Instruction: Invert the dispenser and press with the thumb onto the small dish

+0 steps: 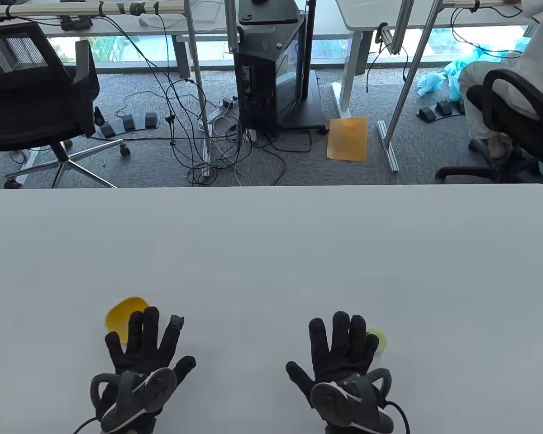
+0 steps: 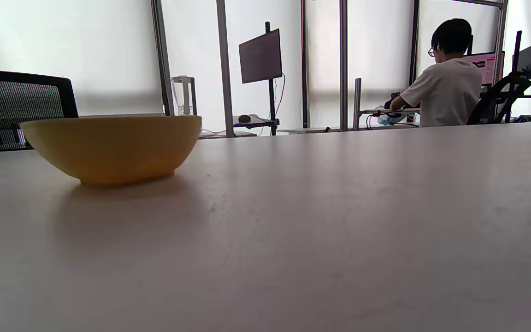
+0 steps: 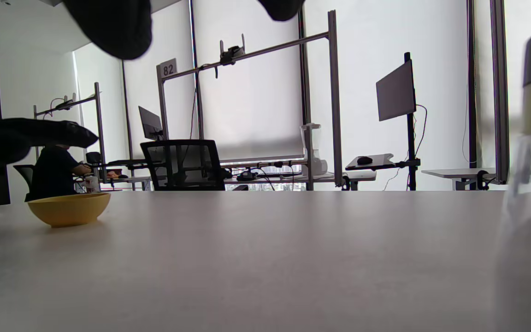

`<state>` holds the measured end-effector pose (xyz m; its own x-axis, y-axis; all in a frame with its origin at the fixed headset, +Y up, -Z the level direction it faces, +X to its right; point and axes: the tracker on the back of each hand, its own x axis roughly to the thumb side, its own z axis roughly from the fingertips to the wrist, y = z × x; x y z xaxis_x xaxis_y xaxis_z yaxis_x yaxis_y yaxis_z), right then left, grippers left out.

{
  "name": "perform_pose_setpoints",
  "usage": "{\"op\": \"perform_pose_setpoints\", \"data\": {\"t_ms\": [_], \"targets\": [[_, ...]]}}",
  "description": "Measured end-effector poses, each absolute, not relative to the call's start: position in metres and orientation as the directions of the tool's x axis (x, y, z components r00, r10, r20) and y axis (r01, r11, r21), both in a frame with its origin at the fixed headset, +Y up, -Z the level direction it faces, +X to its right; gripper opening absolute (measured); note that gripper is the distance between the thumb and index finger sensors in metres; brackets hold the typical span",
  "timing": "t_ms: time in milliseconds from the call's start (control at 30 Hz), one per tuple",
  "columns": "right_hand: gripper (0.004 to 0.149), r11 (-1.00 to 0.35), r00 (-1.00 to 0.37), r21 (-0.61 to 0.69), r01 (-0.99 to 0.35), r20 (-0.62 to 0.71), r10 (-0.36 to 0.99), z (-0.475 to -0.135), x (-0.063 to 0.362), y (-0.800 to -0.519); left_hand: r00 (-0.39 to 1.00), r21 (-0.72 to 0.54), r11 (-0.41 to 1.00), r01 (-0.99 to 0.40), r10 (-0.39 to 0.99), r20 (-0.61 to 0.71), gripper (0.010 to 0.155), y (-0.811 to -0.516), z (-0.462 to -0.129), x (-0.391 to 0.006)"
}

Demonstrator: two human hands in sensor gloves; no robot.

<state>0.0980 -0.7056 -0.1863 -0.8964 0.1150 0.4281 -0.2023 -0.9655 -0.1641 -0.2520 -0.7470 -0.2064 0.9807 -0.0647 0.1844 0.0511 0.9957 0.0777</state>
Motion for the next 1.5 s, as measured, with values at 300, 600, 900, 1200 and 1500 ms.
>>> {"op": "perform_pose_setpoints", "data": {"t_ms": [300,600,900,1200,1500], "targets": [[0.092,-0.957,-0.896,-0.184,-0.224,0.426,0.127,-0.184,0.1,-0.702,0.99,0.086,0.996,0.039,-0.05,0.13,0.081,-0.742,-0.207,-0.261],[0.092,-0.945,-0.897,-0.204,-0.254,0.416,0.151,-0.182,0.106,-0.698,1.0,-0.005,1.0,0.03,-0.03,0.007,0.082,-0.747,-0.218,-0.283],[0.091,-0.949,-0.891,-0.186,-0.253,0.427,0.154,-0.182,0.106,-0.699,0.991,-0.123,0.992,0.031,-0.047,-0.128,0.082,-0.759,-0.227,-0.299],[0.091,-0.95,-0.893,-0.18,-0.257,0.419,0.162,-0.183,0.107,-0.7,0.959,-0.221,0.974,0.049,-0.108,-0.263,0.079,-0.768,-0.234,-0.311],[0.09,-0.951,-0.892,-0.174,-0.256,0.422,0.163,-0.184,0.107,-0.7,0.944,-0.228,0.974,-0.001,-0.074,-0.322,0.072,-0.773,-0.24,-0.319]]}}
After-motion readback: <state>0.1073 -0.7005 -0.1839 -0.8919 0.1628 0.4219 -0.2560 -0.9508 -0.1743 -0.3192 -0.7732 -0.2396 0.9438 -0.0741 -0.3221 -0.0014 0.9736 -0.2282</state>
